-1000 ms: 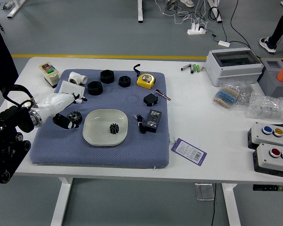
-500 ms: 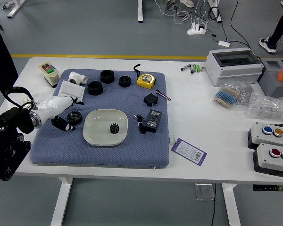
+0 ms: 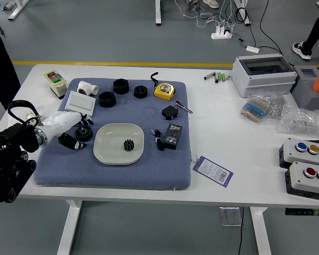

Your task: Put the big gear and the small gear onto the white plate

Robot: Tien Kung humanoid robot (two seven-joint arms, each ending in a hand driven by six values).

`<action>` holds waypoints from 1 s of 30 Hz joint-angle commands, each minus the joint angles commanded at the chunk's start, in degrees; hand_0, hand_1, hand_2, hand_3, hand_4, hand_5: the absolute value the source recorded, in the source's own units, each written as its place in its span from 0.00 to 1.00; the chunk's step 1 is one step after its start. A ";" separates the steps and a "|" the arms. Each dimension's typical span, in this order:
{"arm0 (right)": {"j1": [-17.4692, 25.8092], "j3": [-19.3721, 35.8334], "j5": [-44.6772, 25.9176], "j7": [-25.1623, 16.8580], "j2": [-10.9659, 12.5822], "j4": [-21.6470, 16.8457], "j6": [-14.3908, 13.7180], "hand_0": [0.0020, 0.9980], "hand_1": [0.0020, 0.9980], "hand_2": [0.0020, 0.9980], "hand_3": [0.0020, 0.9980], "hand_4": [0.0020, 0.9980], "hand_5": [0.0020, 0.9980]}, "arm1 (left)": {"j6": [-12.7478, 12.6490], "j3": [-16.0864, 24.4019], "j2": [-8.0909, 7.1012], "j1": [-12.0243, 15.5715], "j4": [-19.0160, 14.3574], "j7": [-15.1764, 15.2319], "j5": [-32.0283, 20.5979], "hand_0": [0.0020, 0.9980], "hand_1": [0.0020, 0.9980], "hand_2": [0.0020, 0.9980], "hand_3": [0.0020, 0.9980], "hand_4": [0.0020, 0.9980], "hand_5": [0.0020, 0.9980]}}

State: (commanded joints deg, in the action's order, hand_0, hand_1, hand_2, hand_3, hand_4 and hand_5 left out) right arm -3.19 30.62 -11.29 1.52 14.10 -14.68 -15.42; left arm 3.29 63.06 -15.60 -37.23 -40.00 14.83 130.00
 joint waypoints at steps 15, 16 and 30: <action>-0.27 0.39 0.05 -0.09 0.16 -0.01 -0.09 0.71 0.72 0.75 0.57 0.80 0.66 | -0.91 0.38 0.25 0.17 0.24 0.68 0.00 0.38 0.42 0.47 0.56 0.64 0.01; -0.28 0.39 0.08 -0.09 0.16 -0.01 -0.10 0.71 0.72 0.75 0.57 0.80 0.66 | -0.88 0.44 0.23 0.21 0.20 0.66 0.00 0.35 0.39 0.45 0.55 0.63 0.00; -0.17 0.40 0.08 -0.06 0.21 0.03 -0.12 0.71 0.72 0.75 0.57 0.80 0.66 | -1.35 5.63 -0.90 1.15 -8.40 0.59 0.00 0.34 0.38 0.45 0.55 0.62 0.00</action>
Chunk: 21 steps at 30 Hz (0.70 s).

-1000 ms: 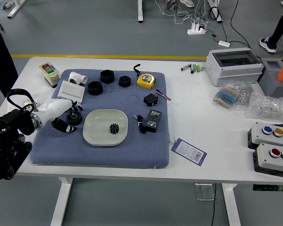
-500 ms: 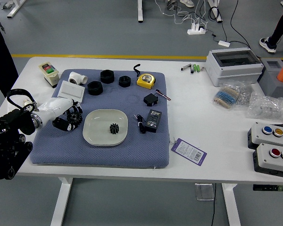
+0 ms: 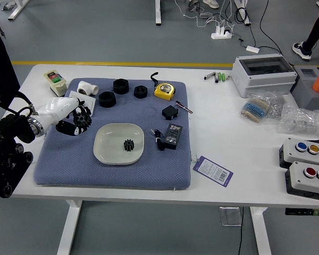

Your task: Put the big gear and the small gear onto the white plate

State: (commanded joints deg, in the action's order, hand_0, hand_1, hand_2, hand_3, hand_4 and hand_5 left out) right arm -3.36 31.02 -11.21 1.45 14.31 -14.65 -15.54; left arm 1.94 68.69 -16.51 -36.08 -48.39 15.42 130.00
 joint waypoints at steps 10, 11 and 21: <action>-0.14 0.30 0.09 -0.11 0.09 0.00 -0.13 0.71 0.72 0.75 0.57 0.80 0.66 | 1.44 -6.35 -0.63 0.09 -7.65 0.80 0.00 0.35 0.40 0.46 0.55 0.59 0.02; -0.16 0.30 0.08 -0.12 0.10 0.00 -0.13 0.71 0.72 0.75 0.57 0.80 0.66 | 1.64 -6.68 -0.62 0.04 -7.72 0.69 0.00 0.35 0.40 0.46 0.55 0.59 0.02; -0.11 0.28 -0.02 -0.17 0.12 0.01 -0.14 0.71 0.72 0.75 0.57 0.80 0.66 | 4.74 -10.22 -0.94 0.71 -7.61 0.17 0.00 0.38 0.48 0.53 0.58 0.75 0.07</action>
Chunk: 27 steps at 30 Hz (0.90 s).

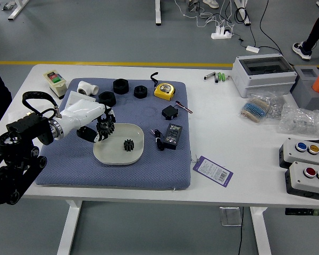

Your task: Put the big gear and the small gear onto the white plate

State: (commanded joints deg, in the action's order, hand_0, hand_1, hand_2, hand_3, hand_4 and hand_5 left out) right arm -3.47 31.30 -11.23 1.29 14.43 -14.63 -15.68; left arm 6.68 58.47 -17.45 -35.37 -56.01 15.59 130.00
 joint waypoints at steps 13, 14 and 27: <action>0.31 -0.31 -0.03 0.05 -0.17 0.04 0.08 0.71 0.72 0.75 0.57 0.80 0.66 | 2.90 -2.22 -0.87 1.80 -3.02 -1.33 0.00 0.43 0.56 0.66 0.64 0.96 0.26; 0.34 -0.36 -0.04 0.06 -0.18 0.05 0.09 0.71 0.72 0.75 0.57 0.80 0.66 | 2.92 -2.35 -0.90 1.90 -3.22 -1.35 -0.03 0.43 0.56 0.66 0.64 0.96 0.26; 0.60 -0.78 -0.09 0.08 -0.24 0.05 0.15 0.71 0.72 0.75 0.57 0.80 0.66 | 2.33 -1.02 -1.00 2.63 -6.55 -1.76 0.00 0.43 0.57 0.70 0.68 0.98 0.29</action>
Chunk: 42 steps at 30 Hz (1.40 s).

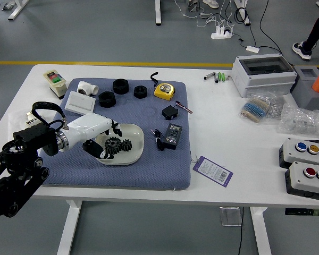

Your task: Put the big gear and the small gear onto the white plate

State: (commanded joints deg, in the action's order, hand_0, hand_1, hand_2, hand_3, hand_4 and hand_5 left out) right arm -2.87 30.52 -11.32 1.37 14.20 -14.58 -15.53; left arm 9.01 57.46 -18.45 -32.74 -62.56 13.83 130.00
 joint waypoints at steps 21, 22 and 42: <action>-0.15 0.43 0.37 0.02 -0.01 0.04 0.04 0.71 0.72 0.75 0.57 0.80 0.66 | -9.31 28.29 7.16 11.39 -1.22 -3.43 -19.02 0.54 0.57 0.67 0.62 0.86 0.26; -0.15 0.45 0.38 0.02 -0.02 0.04 0.05 0.71 0.72 0.75 0.57 0.80 0.66 | -9.31 29.56 7.55 12.32 -1.52 -3.49 -20.95 0.54 0.57 0.67 0.62 0.86 0.26; -0.01 0.50 0.65 0.03 -0.20 0.05 0.14 0.71 0.71 0.75 0.57 0.80 0.66 | -2.15 41.63 13.49 24.93 -5.53 -6.07 -53.78 0.58 0.63 0.74 0.61 0.80 0.43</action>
State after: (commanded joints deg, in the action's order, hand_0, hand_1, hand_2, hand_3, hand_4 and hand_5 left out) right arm -2.88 31.03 -10.67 1.40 14.00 -14.53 -15.39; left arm 6.86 99.08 -4.97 -7.81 -68.08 7.76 76.22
